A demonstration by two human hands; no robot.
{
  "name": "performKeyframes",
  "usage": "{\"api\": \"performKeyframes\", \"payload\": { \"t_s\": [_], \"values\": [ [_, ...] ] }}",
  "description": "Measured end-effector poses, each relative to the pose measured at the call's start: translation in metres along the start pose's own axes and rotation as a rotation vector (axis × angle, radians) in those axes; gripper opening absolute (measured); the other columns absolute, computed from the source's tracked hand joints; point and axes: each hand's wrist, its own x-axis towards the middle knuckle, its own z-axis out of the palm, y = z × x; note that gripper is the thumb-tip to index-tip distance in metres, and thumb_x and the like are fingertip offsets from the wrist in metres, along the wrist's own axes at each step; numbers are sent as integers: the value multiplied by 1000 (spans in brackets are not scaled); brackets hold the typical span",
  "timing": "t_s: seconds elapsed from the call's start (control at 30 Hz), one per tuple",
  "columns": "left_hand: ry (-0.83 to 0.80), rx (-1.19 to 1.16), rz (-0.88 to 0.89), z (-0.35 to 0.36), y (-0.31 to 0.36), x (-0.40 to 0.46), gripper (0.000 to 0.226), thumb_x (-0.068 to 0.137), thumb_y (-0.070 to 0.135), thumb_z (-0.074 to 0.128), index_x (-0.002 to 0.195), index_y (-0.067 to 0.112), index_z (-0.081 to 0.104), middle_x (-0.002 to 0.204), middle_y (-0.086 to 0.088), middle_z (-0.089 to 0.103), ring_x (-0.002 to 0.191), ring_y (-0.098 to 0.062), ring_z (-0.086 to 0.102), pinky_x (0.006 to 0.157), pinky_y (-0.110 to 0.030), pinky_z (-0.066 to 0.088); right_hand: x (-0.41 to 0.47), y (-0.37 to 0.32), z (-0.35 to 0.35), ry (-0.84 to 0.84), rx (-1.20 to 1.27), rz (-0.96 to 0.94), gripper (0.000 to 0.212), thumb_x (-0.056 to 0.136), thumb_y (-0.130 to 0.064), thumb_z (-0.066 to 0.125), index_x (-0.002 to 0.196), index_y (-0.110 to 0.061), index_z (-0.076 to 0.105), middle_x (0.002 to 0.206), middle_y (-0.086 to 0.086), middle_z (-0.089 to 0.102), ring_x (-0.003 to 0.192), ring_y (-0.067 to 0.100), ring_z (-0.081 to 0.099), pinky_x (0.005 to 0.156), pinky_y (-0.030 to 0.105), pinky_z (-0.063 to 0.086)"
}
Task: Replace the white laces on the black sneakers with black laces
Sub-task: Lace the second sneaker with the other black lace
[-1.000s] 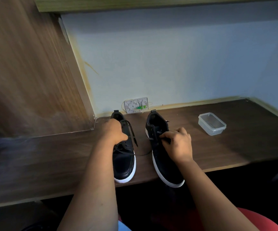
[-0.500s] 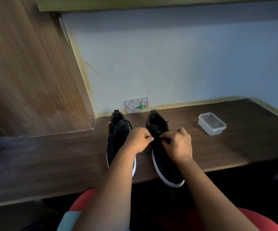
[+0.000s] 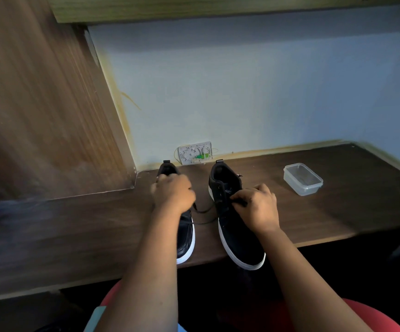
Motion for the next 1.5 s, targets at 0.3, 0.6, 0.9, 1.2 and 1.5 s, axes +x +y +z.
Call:
{"api": "performKeyframes", "payload": {
  "t_s": [0.3, 0.6, 0.9, 1.2, 1.5],
  "values": [
    [-285, -207, 116, 47, 38, -5, 29, 100, 41, 42, 109, 20, 60, 120, -7, 59, 120, -33, 45, 102, -48, 34, -1, 3, 0, -3, 17, -20, 14, 80, -32, 71, 94, -34, 75, 92, -12, 72, 97, 21, 47, 77, 34, 32],
    [265, -445, -322, 3, -3, 11, 23, 93, 13, 40, 97, 26, 58, 125, -4, 53, 120, -28, 42, 94, -42, 31, 1, 4, -5, 25, 72, 21, 10, 77, -33, 75, 87, -35, 74, 79, -14, 67, 94, 21, 49, 77, 33, 35],
    [-86, -102, -36, 17, 11, 1, 32, 92, 25, 44, 120, 28, 60, 130, 0, 55, 126, -28, 35, 102, -49, 26, 0, 1, -1, -28, -110, -128, 19, 85, -36, 65, 102, -35, 72, 102, -13, 66, 103, 23, 45, 75, 34, 26],
    [-199, -229, 93, 52, 37, 0, 33, 101, 43, 36, 101, 19, 59, 108, -5, 63, 114, -30, 50, 100, -47, 34, -2, -2, 5, -50, -279, -125, 20, 91, -31, 53, 92, -22, 71, 106, -1, 57, 99, 28, 42, 73, 36, 26],
    [-290, -475, 45, 61, 35, 5, 34, 96, 34, 55, 71, 11, 53, 75, -6, 53, 78, -25, 53, 72, -32, 40, -1, -2, 5, -81, -205, -134, 17, 89, -29, 58, 99, -27, 72, 110, -5, 59, 105, 27, 41, 74, 35, 23]
  ]
}}
